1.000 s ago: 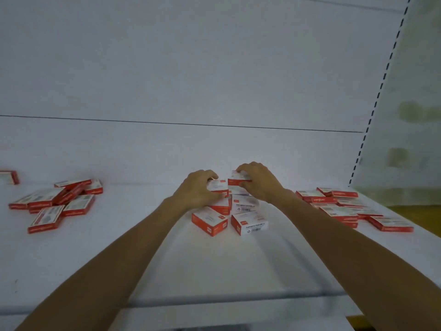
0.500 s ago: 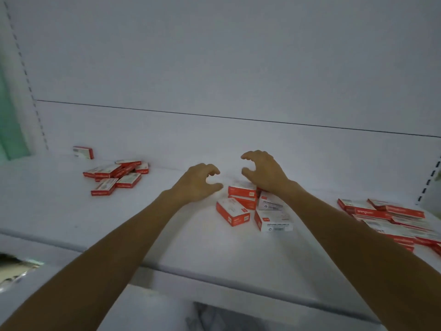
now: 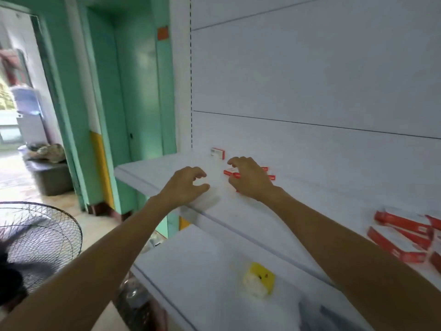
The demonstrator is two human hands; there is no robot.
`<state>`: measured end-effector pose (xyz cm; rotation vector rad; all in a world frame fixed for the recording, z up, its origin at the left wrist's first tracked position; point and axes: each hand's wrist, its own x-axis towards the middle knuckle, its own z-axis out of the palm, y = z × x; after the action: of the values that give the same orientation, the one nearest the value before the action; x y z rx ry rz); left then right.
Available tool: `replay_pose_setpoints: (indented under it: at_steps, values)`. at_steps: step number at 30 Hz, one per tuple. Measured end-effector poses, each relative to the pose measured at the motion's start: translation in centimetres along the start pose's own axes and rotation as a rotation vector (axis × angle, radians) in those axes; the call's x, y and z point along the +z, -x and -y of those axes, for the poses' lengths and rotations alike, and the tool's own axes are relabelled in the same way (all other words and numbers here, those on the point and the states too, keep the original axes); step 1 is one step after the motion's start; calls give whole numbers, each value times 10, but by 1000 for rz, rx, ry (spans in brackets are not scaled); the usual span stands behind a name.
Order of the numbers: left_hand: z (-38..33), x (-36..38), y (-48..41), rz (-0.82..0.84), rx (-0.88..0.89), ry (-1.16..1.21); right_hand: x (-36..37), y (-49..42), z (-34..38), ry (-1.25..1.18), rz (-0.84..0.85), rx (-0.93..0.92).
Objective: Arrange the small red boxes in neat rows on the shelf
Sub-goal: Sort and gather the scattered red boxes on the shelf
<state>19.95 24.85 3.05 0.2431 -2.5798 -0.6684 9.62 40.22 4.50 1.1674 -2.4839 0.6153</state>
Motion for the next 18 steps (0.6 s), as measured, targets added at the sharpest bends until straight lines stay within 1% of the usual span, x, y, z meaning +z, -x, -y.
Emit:
replay_pose_setpoints:
  at_steps: [5,9,14,18]
  values:
    - [72,-39,-14,7,22,-23,39,-42,51,2,31,7]
    - [115,-58,-38,18,97,-26,61,-69,71,2,-20,73]
    - [142,-59,-71,78,151,4,81,-92,77,11,-11,167]
    - [148,-44,-105,128,229,36,83,-110,64,64,-47,233]
